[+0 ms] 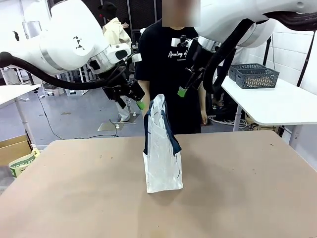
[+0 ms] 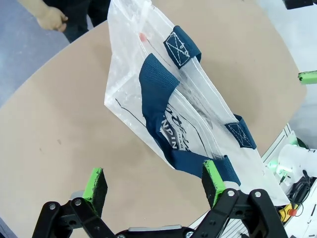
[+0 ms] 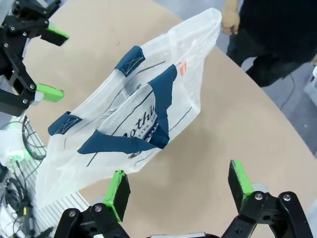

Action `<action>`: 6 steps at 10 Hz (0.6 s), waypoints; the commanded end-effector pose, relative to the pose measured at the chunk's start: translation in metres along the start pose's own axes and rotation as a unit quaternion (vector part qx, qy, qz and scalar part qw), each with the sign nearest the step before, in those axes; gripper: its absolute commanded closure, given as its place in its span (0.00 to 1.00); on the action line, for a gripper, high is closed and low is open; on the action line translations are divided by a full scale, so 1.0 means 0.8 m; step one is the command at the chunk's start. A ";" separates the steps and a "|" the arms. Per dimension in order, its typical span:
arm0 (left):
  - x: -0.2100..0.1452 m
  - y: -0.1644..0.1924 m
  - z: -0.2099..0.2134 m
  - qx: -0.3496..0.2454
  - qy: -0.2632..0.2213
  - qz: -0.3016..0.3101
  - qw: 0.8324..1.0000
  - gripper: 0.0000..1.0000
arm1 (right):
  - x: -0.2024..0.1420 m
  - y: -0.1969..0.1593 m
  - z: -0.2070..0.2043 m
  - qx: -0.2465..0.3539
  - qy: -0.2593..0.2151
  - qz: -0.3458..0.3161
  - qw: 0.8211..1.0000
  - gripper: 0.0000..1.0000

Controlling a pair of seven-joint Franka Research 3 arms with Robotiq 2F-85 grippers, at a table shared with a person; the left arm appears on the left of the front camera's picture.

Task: Transfer purchased items from the store into the shopping bag.
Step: Open the Reusable shopping bag in the center of the table.

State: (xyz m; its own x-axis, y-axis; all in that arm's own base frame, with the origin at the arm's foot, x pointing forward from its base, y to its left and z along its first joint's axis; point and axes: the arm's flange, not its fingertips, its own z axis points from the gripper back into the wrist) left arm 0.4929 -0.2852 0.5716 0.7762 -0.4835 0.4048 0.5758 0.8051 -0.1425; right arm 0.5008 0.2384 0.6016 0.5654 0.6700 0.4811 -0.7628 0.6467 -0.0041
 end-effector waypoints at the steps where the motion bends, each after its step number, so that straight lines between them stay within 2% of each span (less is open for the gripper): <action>1: 0.002 0.002 -0.003 -0.001 0.001 0.001 1.000 0.00 | 0.013 0.002 -0.018 0.005 0.012 -0.040 0.999 0.00; 4: 0.061 -0.027 -0.015 0.013 0.028 0.071 0.997 0.00 | 0.061 -0.014 -0.060 0.021 0.039 -0.130 0.990 0.00; 6: 0.078 -0.038 -0.020 0.022 0.039 0.087 0.995 0.00 | 0.075 -0.026 -0.075 0.025 0.058 -0.159 0.985 0.00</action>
State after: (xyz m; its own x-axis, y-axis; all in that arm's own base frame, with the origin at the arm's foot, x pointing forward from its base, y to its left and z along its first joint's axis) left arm 0.5198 -0.3330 0.5780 0.8667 -0.3713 0.3332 0.4449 0.8775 -0.1793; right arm 0.5568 0.2806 0.5658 0.7821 0.4919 0.3825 -0.5837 0.7932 0.1735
